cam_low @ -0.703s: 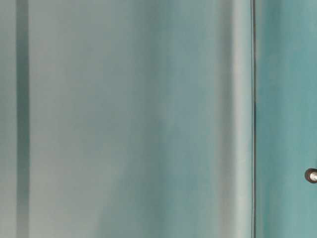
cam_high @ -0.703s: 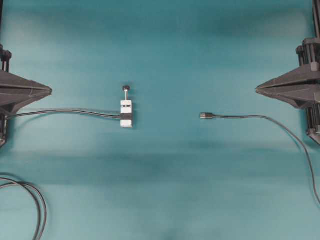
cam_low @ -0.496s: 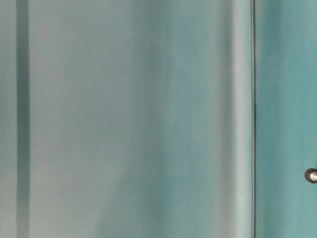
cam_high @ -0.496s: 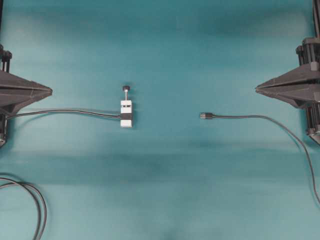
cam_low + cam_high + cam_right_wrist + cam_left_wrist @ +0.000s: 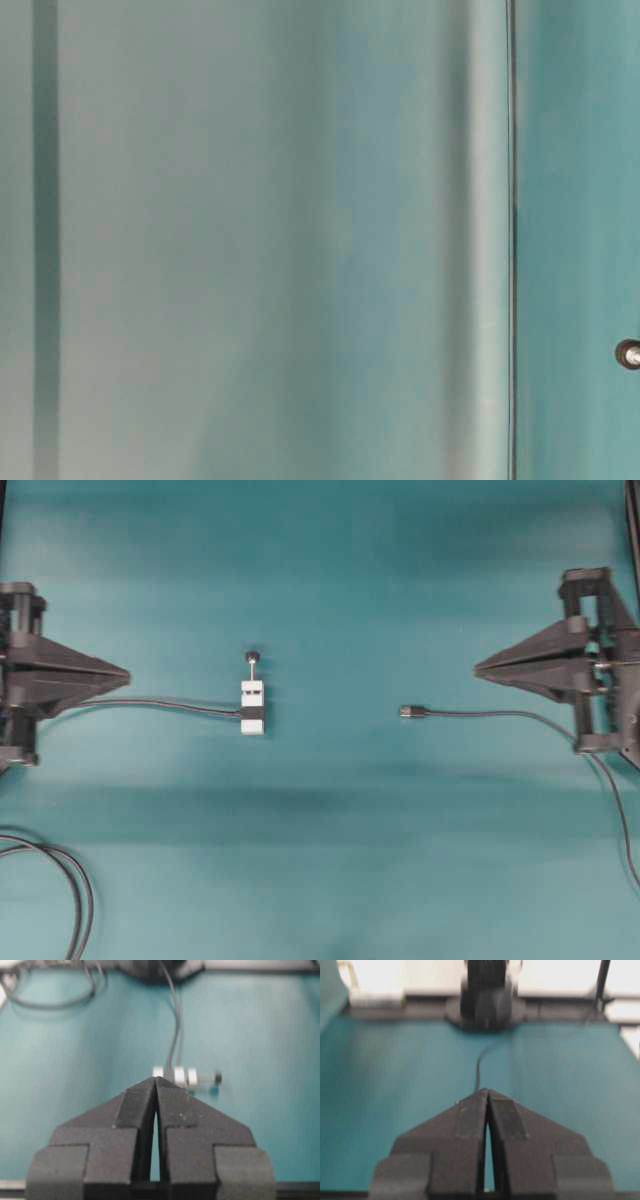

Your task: Insert the USB cable into the female connector supported by the left arm.

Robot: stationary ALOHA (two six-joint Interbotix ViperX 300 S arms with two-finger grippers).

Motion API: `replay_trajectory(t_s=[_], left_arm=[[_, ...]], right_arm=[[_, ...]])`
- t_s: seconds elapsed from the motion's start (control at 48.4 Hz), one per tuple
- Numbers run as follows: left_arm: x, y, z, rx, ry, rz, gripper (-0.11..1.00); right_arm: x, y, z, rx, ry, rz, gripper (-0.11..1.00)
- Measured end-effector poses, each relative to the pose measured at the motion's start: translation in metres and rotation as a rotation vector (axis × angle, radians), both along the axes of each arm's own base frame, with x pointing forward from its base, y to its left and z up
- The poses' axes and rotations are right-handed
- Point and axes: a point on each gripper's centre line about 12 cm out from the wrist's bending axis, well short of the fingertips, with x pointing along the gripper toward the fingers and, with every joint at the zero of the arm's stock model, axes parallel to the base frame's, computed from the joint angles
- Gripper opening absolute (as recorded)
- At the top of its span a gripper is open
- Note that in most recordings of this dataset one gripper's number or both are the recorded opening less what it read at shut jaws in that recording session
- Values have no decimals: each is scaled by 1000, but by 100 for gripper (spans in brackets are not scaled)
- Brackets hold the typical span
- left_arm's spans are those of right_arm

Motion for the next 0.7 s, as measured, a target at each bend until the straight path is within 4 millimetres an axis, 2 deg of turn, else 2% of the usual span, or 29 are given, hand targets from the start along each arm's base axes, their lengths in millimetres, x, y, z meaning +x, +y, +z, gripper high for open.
replay_trajectory(t_s=[0.124,0.227,0.289,0.414,0.476,0.517,0.703], left_arm=[[7,2,-24,0,98,10,3],[5,6,-44,3,153,27,14],[1,8,-55,16,162,36,27],[-9,13,-74,46,132,53,64],[-14,15,-84,54,137,64,78],[-17,16,-91,57,155,69,81],[-15,17,-116,61,255,70,81]], right_arm=[[8,-5,-17,43,69,-26,0],[13,-8,-27,95,112,-51,0],[16,-10,-35,122,141,-66,0],[21,-15,-54,160,201,-97,0],[22,-18,-67,162,228,-111,0],[22,-19,-76,163,240,-118,0],[12,-24,-115,175,234,-141,3]])
